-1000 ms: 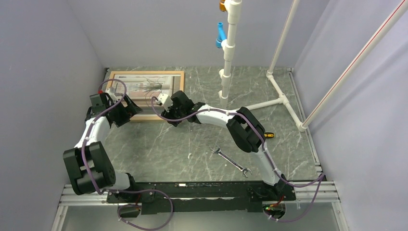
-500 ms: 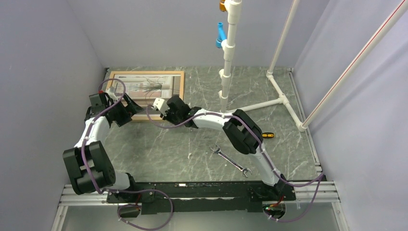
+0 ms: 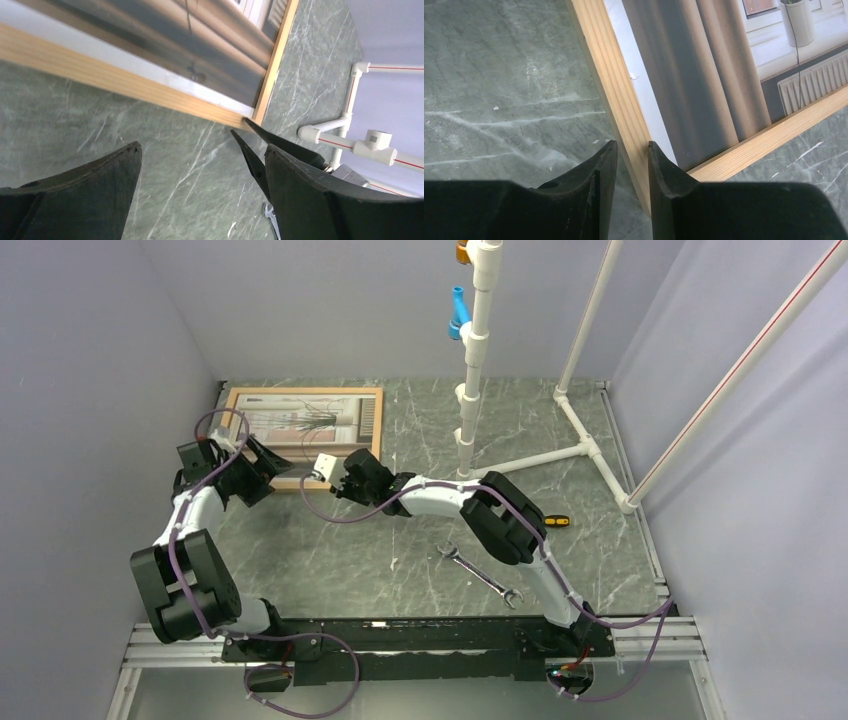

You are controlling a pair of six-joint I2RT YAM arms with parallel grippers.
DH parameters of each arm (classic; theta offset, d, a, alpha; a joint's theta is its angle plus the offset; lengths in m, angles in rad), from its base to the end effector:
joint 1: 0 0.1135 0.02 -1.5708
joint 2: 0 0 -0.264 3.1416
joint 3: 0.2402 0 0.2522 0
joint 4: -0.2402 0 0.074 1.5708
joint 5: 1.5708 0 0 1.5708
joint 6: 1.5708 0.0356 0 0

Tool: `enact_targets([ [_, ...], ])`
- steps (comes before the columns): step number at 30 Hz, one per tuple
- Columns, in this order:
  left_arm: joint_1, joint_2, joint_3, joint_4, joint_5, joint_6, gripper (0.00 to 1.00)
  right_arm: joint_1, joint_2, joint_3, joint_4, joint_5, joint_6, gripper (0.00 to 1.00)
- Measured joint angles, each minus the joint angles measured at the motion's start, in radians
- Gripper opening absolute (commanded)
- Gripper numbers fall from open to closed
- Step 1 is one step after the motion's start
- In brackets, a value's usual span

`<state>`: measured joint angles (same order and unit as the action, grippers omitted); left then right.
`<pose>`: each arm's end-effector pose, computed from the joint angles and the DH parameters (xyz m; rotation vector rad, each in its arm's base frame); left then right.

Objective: Take the photo out of the frame

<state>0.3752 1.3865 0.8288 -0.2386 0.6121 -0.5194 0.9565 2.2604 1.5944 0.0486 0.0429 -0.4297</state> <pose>0.2711 0.0848 0.2206 -0.7273 2.2011 -0.7921 0.2935 0.4134 0.1496 -1.3859 1.7068 0.2501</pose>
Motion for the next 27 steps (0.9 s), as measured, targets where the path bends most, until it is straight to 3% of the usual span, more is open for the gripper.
enact_targets([
  [4,0.023,-0.039,-0.114,0.069,0.019,-0.089,0.93,0.005,0.0,-0.001,-0.004,-0.002,-0.013,0.33],
  [10,0.034,-0.212,-0.354,0.103,0.009,-0.287,0.93,0.01,0.001,0.0,-0.003,0.006,-0.039,0.0],
  [15,0.034,-0.385,-0.447,0.087,-0.04,-0.43,0.99,0.036,0.001,0.005,-0.009,0.002,-0.042,0.0],
  [23,0.034,-0.585,-0.569,0.122,-0.1,-0.602,0.99,0.055,-0.053,-0.071,-0.085,-0.055,0.051,0.0],
  [24,0.034,-0.596,-0.584,0.124,-0.105,-0.614,0.99,0.055,-0.072,-0.098,-0.088,-0.056,0.06,0.04],
  [25,0.034,-0.608,-0.597,0.125,-0.111,-0.628,1.0,0.055,-0.087,-0.117,-0.092,-0.053,0.068,0.16],
  [27,0.034,-0.62,-0.607,0.124,-0.119,-0.646,0.99,0.052,-0.092,-0.115,-0.111,-0.05,0.084,0.24],
])
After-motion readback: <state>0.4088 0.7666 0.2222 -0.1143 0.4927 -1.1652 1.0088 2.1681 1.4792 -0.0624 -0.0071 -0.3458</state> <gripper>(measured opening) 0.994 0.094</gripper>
